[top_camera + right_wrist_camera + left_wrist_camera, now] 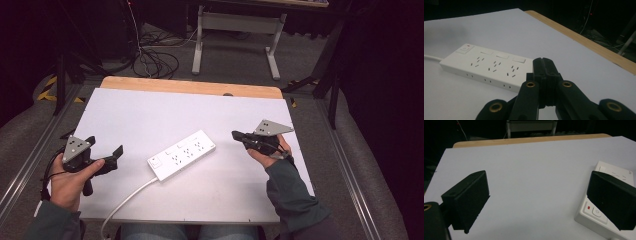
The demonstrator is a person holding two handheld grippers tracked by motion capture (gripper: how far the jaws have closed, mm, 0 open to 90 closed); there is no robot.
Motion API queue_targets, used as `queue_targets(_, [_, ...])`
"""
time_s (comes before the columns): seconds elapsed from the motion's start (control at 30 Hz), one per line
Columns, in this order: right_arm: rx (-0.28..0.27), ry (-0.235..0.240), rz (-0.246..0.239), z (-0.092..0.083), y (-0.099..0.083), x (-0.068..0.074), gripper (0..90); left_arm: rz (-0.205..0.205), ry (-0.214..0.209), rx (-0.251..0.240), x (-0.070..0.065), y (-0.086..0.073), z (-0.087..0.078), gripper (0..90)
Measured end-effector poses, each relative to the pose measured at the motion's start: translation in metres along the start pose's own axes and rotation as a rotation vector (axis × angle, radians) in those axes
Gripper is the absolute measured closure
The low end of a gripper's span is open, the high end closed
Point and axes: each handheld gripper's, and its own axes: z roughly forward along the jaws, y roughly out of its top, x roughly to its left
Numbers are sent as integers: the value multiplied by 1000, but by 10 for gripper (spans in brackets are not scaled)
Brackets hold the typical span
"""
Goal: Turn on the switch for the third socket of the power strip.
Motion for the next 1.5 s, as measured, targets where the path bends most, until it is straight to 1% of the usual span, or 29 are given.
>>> queue_targets(0.1, [-4, 2, -1, -2, -1, -1, 900, -1, 1, -1, 0, 0, 0, 48])
queue_targets(0.27, [-7, 3, 14, -7, -3, 0, 900, -1, 1, -1, 0, 0, 0, 48])
queue_targets(0.3, [-16, 8, 13, -9, -4, 0, 900, -1, 1, -1, 0, 0, 0, 48])
queue_targets(0.4, [-15, 17, 4, -10, -6, 1, 900, 0, -2, -2, 0, 0, 0, 48])
queue_targets(0.43, [-18, 28, 5, -10, -6, 1, 897, 1, -2, -2, -1, 0, 0, 49])
queue_targets(0.5, [-25, 36, 10, -10, -6, 0, 866, 1, -1, -2, -1, 0, 0, 49])
queue_targets(0.53, [-25, 36, 10, -10, -6, 0, 866, 1, -1, -2, -1, 0, 0, 49])
queue_targets(0.57, [-37, 52, 18, -10, -7, 0, 820, 5, -2, -1, 0, 0, 0, 48])
queue_targets(0.63, [-42, 55, 19, -10, -8, 0, 736, 2, -2, -1, 0, 0, 1, 48])
queue_targets(0.67, [-47, 67, 25, -9, -9, 0, 730, 1, -4, 0, 0, 0, 1, 49])
queue_targets(0.8, [-44, 67, 18, -9, -9, 1, 700, 1, -1, -1, -1, 0, 0, 48])
queue_targets(0.87, [-63, 69, 20, -10, -9, 0, 675, -1, 0, -1, 0, 0, 0, 48])
queue_targets(0.9, [-63, 69, 20, -10, -9, 0, 675, -3, 0, -2, 0, 0, 0, 48])
queue_targets(1.0, [-90, 70, 29, -14, -9, 0, 620, -4, -1, -3, 0, 0, 0, 48])
queue_targets(1.07, [-97, 74, 26, -15, -10, 0, 613, -6, -2, -3, 0, 0, 0, 48])
queue_targets(1.1, [-108, 75, 21, -16, -11, 0, 565, -6, -1, -4, 0, 0, 0, 49])
queue_targets(1.13, [-108, 75, 21, -16, -11, 0, 565, -8, -1, -4, 0, 0, 0, 49])
queue_targets(1.27, [-125, 78, 23, -22, -13, 0, 514, -8, 0, -4, 0, 0, 0, 48])
queue_targets(1.33, [-126, 77, 21, -23, -13, 0, 509, -9, 0, -3, 0, 0, 0, 49])
queue_targets(1.37, [-126, 80, 30, -24, -14, 0, 487, -9, 1, -3, 0, 0, 0, 49])
queue_targets(1.43, [-124, 79, 28, -24, -14, 0, 481, -9, 1, -3, 1, 0, 0, 48])
queue_targets(1.5, [-126, 84, 32, -25, -15, 0, 454, -8, 0, -3, 1, 0, 0, 49])
